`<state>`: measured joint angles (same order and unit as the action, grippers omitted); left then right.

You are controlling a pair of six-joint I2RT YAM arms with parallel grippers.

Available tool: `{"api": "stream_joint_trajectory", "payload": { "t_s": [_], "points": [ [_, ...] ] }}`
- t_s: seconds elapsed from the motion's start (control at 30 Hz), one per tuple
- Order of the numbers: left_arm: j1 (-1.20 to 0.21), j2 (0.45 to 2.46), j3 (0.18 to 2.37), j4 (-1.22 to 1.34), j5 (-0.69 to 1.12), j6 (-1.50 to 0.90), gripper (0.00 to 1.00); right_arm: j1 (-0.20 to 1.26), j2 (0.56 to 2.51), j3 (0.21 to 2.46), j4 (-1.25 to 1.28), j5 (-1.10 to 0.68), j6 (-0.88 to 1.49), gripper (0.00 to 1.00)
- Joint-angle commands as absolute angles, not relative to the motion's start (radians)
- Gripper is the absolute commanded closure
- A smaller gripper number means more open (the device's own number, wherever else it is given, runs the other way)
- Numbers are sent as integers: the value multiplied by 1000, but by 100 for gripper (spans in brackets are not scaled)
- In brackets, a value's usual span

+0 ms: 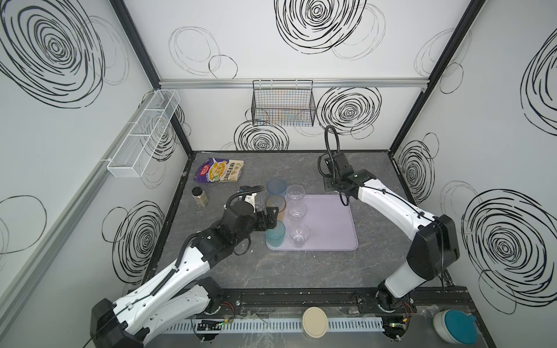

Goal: Place the glasses into the tray
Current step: Place the glass on the tray.

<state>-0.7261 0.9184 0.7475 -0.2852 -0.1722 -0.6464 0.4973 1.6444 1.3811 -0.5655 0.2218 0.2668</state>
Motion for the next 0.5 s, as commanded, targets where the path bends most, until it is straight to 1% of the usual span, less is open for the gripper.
{"api": "stream_joint_trajectory", "payload": {
  "t_s": [0.0, 0.1, 0.17, 0.47],
  "points": [
    [-795, 958, 749, -230, -313, -595, 4, 509, 1706, 1409, -556, 162, 258, 94],
    [-816, 976, 747, -216, -331, -589, 4, 511, 1791, 1465, -625, 154, 288, 94],
    [-816, 976, 738, -203, -334, -585, 4, 520, 1820, 1467, -622, 148, 283, 94],
    [-807, 974, 708, -190, -367, -554, 4, 554, 1870, 1474, -583, 105, 284, 95]
  ]
}}
